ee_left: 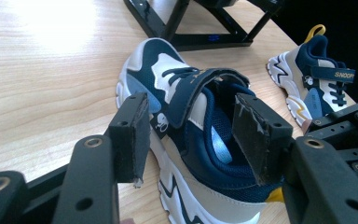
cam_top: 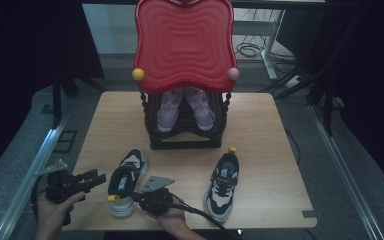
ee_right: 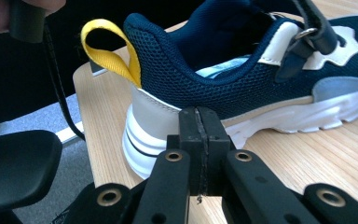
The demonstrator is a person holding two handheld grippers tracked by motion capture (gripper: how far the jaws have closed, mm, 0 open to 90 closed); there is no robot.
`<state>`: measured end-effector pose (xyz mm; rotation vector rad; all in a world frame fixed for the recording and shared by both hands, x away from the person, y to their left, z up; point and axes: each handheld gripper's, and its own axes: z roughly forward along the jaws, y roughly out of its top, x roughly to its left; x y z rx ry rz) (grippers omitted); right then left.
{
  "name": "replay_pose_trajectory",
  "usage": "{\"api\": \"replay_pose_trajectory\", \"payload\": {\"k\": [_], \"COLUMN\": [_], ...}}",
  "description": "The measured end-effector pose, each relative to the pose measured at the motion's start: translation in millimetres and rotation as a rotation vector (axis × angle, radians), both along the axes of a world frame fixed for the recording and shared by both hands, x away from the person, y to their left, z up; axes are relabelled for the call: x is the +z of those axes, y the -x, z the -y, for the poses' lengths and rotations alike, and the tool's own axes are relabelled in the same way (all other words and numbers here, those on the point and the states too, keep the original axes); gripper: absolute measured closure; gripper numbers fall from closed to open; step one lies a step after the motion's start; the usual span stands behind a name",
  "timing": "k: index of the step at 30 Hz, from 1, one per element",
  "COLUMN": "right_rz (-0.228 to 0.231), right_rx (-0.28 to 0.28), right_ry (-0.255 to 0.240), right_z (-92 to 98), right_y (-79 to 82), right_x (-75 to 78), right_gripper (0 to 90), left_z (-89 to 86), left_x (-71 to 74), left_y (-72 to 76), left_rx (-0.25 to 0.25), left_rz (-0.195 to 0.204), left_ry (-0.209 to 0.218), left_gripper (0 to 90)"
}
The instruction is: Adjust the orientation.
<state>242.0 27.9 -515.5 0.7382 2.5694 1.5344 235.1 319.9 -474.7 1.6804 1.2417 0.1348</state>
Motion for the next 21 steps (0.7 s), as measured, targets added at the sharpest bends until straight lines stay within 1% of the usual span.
{"api": "replay_pose_trajectory", "payload": {"k": [7, 12, 14, 16, 18, 21], "right_rz": [-0.003, -0.006, -0.009, 0.021, 0.039, 0.048], "right_rx": [0.028, 0.034, 0.037, 0.035, 0.029, 0.016], "right_ry": [-0.008, -0.009, -0.006, 0.004, 0.002, -0.011], "right_z": [-16.6, -25.7, -24.1, -19.7, -13.7, -4.5], "right_y": [0.7, 0.8, 2.9, 7.6, 11.2, 12.0], "right_x": [-1.1, -1.7, -0.4, 2.3, 5.7, 9.8], "right_gripper": [89.8, 89.8, 89.8, 89.9, 89.8, 89.9], "left_z": [-7.4, -12.2, -12.9, -13.6, -14.1, -13.8], "left_x": [-2.0, -1.9, -1.6, -2.2, -3.5, -4.6], "left_y": [0.3, 1.9, 2.7, 2.9, 2.6, 2.4], "left_rx": [0.018, 0.032, 0.032, 0.036, 0.039, 0.040], "left_rz": [-0.006, -0.006, -0.004, -0.006, -0.011, -0.014], "left_ry": [-0.003, 0.002, 0.000, -0.003, -0.006, -0.008], "left_gripper": [46.2, 46.2, 46.2, 46.2, 46.2, 46.1]}}
